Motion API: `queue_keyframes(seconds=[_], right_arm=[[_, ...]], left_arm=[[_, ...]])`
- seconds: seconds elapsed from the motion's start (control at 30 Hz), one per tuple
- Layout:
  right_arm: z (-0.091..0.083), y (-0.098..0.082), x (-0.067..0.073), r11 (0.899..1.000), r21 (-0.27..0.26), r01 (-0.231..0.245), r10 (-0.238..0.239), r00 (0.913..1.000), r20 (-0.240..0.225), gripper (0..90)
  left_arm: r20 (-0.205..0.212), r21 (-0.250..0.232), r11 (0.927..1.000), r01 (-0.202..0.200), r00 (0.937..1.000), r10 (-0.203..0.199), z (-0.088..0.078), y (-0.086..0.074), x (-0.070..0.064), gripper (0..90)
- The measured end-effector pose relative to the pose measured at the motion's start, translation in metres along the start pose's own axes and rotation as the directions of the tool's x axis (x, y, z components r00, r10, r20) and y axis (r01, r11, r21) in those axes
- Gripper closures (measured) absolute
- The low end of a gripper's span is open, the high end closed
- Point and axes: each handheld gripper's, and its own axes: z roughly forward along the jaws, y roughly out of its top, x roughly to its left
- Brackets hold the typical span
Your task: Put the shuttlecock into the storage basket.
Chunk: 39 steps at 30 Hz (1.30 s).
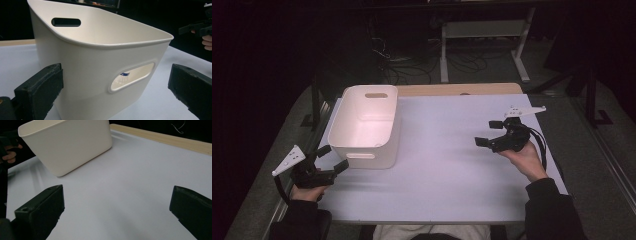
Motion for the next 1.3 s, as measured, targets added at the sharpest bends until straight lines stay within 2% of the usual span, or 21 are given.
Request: queue_keyframes(seconds=[0.37, 0.67, 1.0, 1.3], right_arm=[[-0.013, -0.022, 0.000, 1.000, -0.006, -0.014, 0.014, 0.9993, 0.034, 0.0], [-0.020, -0.034, 0.004, 1.000, -0.025, -0.001, 0.003, 0.9981, 0.062, 0.0], [-0.033, -0.054, 0.009, 0.998, -0.056, 0.025, -0.019, 0.9926, 0.120, 0.0], [-0.044, -0.068, 0.008, 0.997, -0.070, 0.022, -0.011, 0.9880, 0.154, 0.0]], left_arm=[[-0.001, 0.000, 1.0000, 0.001, 1.0000, -0.001, 0.000, 0.000, 0.000, 0.0], [-0.001, 0.001, 1.0000, 0.002, 1.0000, -0.002, 0.000, 0.000, 0.000, 0.0], [-0.003, 0.002, 1.0000, 0.000, 1.0000, 0.000, 0.000, 0.000, 0.000, 0.0], [-0.004, 0.003, 1.0000, 0.000, 1.0000, 0.000, -0.001, 0.000, 0.000, 0.0]])
